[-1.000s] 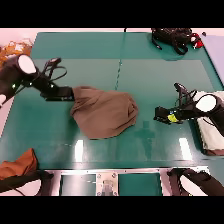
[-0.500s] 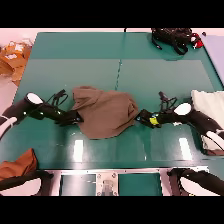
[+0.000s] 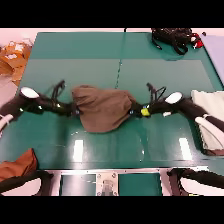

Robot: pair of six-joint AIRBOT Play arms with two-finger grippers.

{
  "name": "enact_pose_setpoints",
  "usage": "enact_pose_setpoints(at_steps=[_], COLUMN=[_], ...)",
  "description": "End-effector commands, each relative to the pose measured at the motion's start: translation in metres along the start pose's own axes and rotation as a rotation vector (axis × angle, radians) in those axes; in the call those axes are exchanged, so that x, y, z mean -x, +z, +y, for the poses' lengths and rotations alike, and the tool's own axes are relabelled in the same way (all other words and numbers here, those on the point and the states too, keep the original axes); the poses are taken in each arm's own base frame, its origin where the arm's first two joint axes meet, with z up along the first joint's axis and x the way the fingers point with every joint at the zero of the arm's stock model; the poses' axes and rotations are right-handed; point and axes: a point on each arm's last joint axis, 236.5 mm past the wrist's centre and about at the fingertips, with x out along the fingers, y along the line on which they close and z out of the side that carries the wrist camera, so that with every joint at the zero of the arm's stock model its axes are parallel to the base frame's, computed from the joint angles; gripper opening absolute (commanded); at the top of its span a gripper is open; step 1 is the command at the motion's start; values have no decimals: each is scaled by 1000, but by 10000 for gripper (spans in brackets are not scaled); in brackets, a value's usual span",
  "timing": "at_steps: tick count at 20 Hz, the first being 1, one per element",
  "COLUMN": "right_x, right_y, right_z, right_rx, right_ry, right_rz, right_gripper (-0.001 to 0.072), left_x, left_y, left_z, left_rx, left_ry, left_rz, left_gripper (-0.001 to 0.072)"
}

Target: Fold the shirts.

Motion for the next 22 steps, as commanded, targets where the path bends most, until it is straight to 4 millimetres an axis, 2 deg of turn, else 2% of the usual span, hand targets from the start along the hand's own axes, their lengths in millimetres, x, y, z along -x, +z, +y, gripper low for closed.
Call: enact_pose_setpoints(at_steps=[1, 3, 5, 6, 8, 10, 12, 14, 17, 19, 20, 22], right_x=[83, 178, 270, 316, 388, 443, 479, 498, 494, 474, 456, 408], right_y=[50, 77, 76, 65, 33, -5, -32, -46, -35, -5, 16, 62], right_z=[76, 139, 196, 223, 265, 295, 309, 312, 303, 283, 268, 229], right_rx=[174, 322, 464, 545, 687, 794, 843, 859, 845, 798, 769, 694], right_ry=[124, 179, 211, 215, 195, 168, 126, 87, 44, 1, -20, -59], right_rz=[-160, -397, -614, -721, -901, -1046, -1153, -1211, -1202, -1145, -1096, -968], right_gripper=[16, 16, 16, 16, 16, 16, 16, 16, 16, 16, 17, 16], left_x=[68, 129, 188, 217, 261, 300, 326, 334, 322, 306, 295, 264], left_y=[42, 61, 65, 61, 47, 32, 16, 5, 7, 19, 29, 51], left_z=[-82, -147, -211, -242, -289, -332, -361, -372, -360, -342, -330, -298], left_rx=[-194, -362, -521, -602, -722, -821, -903, -928, -899, -847, -807, -751], left_ry=[-50, -50, -45, -40, -32, -30, -34, -48, -45, -45, -49, -50], left_rz=[-103, -218, -336, -391, -472, -580, -655, -681, -627, -586, -554, -474], left_gripper=[19, 19, 19, 19, 19, 20, 20, 20, 20, 20, 20, 21])
